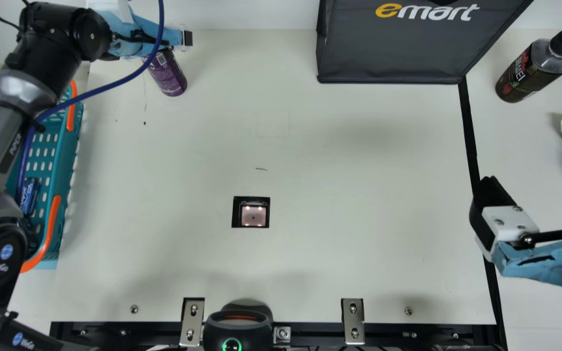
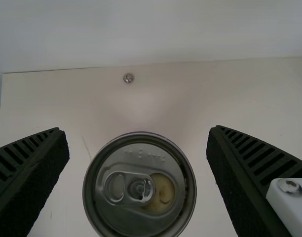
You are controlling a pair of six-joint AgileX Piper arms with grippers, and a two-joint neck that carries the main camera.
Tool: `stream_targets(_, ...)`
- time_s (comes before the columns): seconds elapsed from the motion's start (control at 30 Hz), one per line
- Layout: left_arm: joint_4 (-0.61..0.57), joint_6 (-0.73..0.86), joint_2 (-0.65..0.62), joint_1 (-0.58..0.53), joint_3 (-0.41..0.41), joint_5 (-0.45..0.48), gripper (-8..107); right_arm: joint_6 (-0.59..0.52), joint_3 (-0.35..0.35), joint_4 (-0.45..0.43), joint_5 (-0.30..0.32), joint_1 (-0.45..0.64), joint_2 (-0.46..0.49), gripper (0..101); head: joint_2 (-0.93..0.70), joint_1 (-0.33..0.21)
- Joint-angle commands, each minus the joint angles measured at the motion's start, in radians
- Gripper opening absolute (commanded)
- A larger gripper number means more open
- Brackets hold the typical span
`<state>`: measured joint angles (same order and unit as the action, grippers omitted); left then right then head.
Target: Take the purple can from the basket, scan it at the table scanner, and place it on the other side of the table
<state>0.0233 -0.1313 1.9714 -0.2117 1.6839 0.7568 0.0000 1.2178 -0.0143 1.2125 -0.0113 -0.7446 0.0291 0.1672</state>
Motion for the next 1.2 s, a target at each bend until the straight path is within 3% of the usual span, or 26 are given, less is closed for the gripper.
stream_targets(0.0,0.004,-0.003,0.003,-0.003,0.004,0.008,90,0.0,0.0,0.0,0.0,0.0,0.0,95,-0.002,-0.029)
stream_targets(0.03,0.005,-0.005,0.005,-0.004,0.006,0.013,90,0.0,0.0,0.0,0.0,0.0,0.0,95,-0.002,-0.029)
stream_targets(0.33,0.036,-0.03,0.004,-0.011,-0.004,0.016,30,0.0,0.0,0.0,0.0,0.0,0.0,95,-0.002,-0.029)
stream_targets(0.53,0.059,-0.068,-0.049,-0.02,-0.053,-0.007,-8,0.0,0.0,0.0,-0.001,0.0,0.0,95,-0.002,-0.029)
stream_targets(1.17,0.238,-0.422,-0.396,-0.182,-0.419,-0.059,-8,0.0,0.0,0.0,-0.001,0.0,0.0,95,-0.002,-0.029)
